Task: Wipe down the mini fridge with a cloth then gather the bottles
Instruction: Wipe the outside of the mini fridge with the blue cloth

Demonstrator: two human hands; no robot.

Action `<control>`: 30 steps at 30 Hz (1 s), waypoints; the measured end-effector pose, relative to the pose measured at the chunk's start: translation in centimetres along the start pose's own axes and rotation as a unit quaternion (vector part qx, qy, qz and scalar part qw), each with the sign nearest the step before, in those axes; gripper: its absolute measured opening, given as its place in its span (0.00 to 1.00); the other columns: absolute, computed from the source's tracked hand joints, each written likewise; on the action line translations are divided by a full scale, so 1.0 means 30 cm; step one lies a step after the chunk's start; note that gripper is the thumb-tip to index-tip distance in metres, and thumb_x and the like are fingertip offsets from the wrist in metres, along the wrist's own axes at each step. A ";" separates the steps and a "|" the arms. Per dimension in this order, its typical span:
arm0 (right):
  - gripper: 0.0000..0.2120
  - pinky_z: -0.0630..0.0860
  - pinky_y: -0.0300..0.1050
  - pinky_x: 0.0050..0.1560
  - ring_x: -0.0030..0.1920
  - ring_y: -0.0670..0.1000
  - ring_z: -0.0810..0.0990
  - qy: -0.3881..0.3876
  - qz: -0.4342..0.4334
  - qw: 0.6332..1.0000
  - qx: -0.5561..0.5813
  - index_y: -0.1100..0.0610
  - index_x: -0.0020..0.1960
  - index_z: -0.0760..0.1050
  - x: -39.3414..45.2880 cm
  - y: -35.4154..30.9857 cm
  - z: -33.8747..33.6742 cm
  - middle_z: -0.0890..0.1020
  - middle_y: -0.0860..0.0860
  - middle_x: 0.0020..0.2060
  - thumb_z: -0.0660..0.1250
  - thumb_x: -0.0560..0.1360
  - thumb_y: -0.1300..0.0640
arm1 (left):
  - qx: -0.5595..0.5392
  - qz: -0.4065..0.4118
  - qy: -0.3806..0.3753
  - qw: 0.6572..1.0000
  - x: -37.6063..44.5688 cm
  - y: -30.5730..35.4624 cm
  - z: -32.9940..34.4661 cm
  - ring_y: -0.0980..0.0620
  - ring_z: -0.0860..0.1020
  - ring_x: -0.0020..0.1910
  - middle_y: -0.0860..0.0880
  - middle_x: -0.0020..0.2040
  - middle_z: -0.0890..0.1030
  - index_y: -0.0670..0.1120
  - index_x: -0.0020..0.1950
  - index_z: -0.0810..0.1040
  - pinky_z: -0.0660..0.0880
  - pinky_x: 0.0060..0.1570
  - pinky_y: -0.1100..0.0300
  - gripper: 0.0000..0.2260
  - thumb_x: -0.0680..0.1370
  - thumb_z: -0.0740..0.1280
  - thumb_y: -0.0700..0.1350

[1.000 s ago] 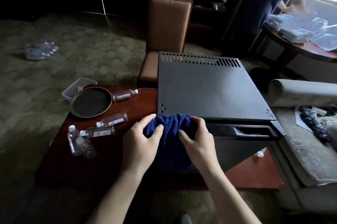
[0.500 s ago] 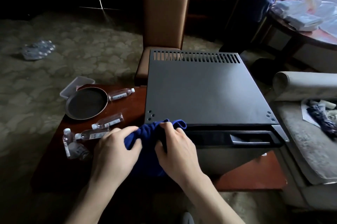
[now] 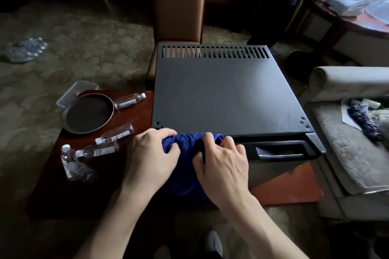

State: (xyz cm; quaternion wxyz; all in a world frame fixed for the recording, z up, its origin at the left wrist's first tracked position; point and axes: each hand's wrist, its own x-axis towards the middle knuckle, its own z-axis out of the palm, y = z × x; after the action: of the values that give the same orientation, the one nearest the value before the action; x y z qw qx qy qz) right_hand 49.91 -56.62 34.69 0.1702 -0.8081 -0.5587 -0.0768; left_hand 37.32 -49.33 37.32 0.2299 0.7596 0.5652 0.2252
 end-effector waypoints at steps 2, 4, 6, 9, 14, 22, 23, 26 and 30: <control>0.05 0.64 0.47 0.36 0.35 0.56 0.72 -0.005 0.004 1.000 -0.009 0.54 0.40 0.69 -0.009 0.001 0.004 0.73 0.47 0.24 0.64 0.67 0.55 | -0.017 -0.004 0.002 1.000 -0.005 -0.007 0.001 0.50 0.80 0.46 0.53 0.46 0.84 0.53 0.49 0.84 0.73 0.46 0.62 0.08 0.71 0.70 0.45; 0.05 0.66 0.48 0.37 0.37 0.55 0.73 -0.009 -0.021 1.000 -0.013 0.54 0.42 0.71 -0.015 -0.030 0.020 0.75 0.48 0.29 0.64 0.67 0.57 | -0.027 -0.019 0.016 0.999 -0.011 -0.038 -0.019 0.52 0.80 0.45 0.55 0.44 0.84 0.53 0.48 0.84 0.72 0.43 0.63 0.08 0.71 0.71 0.47; 0.08 0.69 0.49 0.39 0.39 0.56 0.74 -0.011 -0.048 0.999 -0.009 0.56 0.44 0.73 -0.013 -0.081 0.040 0.76 0.50 0.34 0.66 0.66 0.59 | -0.040 -0.039 0.031 0.998 -0.022 -0.078 -0.046 0.54 0.80 0.43 0.55 0.42 0.84 0.53 0.47 0.84 0.71 0.42 0.63 0.07 0.70 0.71 0.47; 0.10 0.72 0.49 0.39 0.38 0.56 0.75 -0.010 -0.073 0.997 0.020 0.58 0.46 0.75 -0.007 -0.170 0.069 0.77 0.52 0.36 0.68 0.65 0.61 | -0.056 -0.068 0.047 0.995 -0.034 -0.145 -0.081 0.55 0.80 0.41 0.55 0.40 0.83 0.53 0.45 0.84 0.76 0.43 0.60 0.06 0.69 0.71 0.45; 0.11 0.73 0.47 0.39 0.38 0.55 0.75 -0.014 -0.092 0.994 0.062 0.58 0.47 0.76 -0.006 -0.223 0.088 0.77 0.53 0.37 0.67 0.65 0.61 | -0.092 -0.107 0.042 0.989 -0.039 -0.194 -0.102 0.55 0.81 0.42 0.56 0.40 0.83 0.52 0.45 0.84 0.78 0.46 0.56 0.07 0.68 0.72 0.44; 0.05 0.71 0.43 0.39 0.34 0.52 0.72 -0.027 -0.091 0.992 0.084 0.55 0.42 0.70 0.015 -0.098 0.041 0.73 0.48 0.31 0.58 0.68 0.55 | -0.047 -0.093 -0.006 0.995 0.014 -0.053 -0.087 0.58 0.76 0.36 0.58 0.34 0.81 0.54 0.39 0.83 0.70 0.35 0.64 0.04 0.68 0.74 0.45; 0.06 0.71 0.42 0.39 0.34 0.52 0.72 -0.027 -0.086 0.992 0.086 0.55 0.42 0.70 0.016 -0.078 0.035 0.73 0.48 0.31 0.58 0.68 0.55 | -0.043 -0.092 -0.019 0.995 0.021 -0.032 -0.081 0.56 0.77 0.37 0.57 0.35 0.82 0.55 0.39 0.83 0.70 0.37 0.63 0.04 0.68 0.74 0.45; 0.06 0.71 0.42 0.39 0.34 0.52 0.72 -0.022 -0.067 0.993 0.093 0.55 0.43 0.70 0.017 -0.011 0.026 0.72 0.47 0.31 0.58 0.68 0.55 | -0.031 -0.080 -0.035 0.996 0.026 0.028 -0.044 0.52 0.80 0.42 0.55 0.39 0.84 0.53 0.42 0.84 0.73 0.42 0.61 0.04 0.68 0.73 0.45; 0.05 0.70 0.43 0.39 0.34 0.52 0.73 -0.021 -0.054 0.994 0.088 0.55 0.42 0.70 0.021 0.130 0.003 0.72 0.48 0.30 0.58 0.68 0.55 | -0.019 -0.072 -0.040 0.996 0.018 0.128 0.053 0.51 0.81 0.42 0.55 0.38 0.84 0.53 0.42 0.84 0.76 0.43 0.59 0.04 0.68 0.72 0.47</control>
State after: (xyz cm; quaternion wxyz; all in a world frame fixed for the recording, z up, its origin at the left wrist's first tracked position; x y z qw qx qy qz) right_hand 53.76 -57.27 34.08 0.2244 -0.7603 -0.6094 -0.0190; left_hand 41.30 -49.95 38.42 0.2820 0.7210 0.6044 0.1880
